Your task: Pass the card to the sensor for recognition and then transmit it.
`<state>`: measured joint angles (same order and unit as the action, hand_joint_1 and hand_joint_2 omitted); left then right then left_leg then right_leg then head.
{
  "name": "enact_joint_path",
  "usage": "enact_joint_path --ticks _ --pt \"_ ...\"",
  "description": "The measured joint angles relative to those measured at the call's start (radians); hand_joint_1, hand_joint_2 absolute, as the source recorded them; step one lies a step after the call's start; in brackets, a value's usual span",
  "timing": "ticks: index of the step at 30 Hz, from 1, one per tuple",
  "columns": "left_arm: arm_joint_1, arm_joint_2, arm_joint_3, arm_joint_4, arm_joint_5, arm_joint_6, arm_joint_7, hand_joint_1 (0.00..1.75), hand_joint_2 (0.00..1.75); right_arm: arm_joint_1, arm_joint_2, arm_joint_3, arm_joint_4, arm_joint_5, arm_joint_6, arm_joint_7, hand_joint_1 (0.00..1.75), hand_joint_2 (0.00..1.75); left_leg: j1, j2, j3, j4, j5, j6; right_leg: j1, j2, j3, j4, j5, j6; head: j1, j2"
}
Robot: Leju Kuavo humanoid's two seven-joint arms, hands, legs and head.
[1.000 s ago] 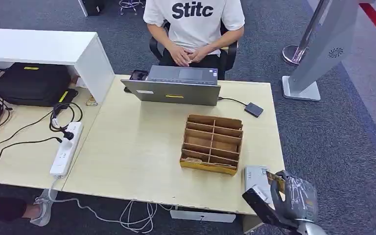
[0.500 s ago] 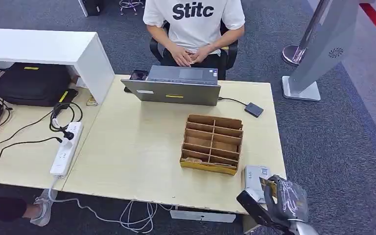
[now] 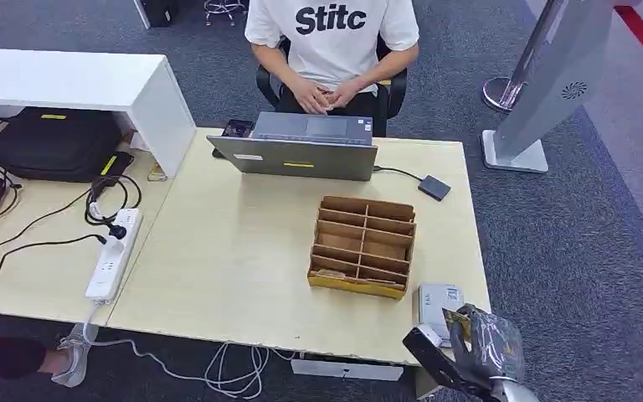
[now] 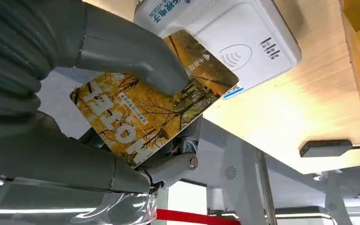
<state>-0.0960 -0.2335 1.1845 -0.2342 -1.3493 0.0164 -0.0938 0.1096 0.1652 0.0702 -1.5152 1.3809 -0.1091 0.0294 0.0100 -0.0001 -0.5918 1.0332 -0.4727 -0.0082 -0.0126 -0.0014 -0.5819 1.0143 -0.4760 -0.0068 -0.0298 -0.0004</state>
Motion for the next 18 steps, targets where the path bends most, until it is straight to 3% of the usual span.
enact_joint_path --ticks 12,15,18 --pt "0.0 0.0 0.001 0.0 0.003 0.002 0.0 0.0 1.75 0.006 0.0 0.003 -0.054 -0.004 -0.014 -0.008 1.75 1.75 0.0 0.0 0.0 0.0 0.0 0.0 0.0 0.0 0.0 0.0 0.0 0.0 0.0 0.0" --pt "0.0 0.0 0.003 0.0 0.005 -0.001 0.0 0.0 1.75 0.012 0.0 0.02 -0.103 -0.106 -0.018 -0.072 1.75 1.75 0.0 0.0 0.0 0.0 0.0 0.0 0.0 0.0 0.0 0.0 0.0 0.0 0.0 0.0" --pt "0.0 0.0 0.003 0.0 -0.002 -0.011 -0.002 0.0 1.75 -0.018 0.0 0.055 -0.161 -0.281 0.034 -0.153 1.75 1.75 0.0 0.001 0.0 0.0 0.0 0.0 0.0 0.001 0.0 0.0 0.0 0.0 0.0 0.0"
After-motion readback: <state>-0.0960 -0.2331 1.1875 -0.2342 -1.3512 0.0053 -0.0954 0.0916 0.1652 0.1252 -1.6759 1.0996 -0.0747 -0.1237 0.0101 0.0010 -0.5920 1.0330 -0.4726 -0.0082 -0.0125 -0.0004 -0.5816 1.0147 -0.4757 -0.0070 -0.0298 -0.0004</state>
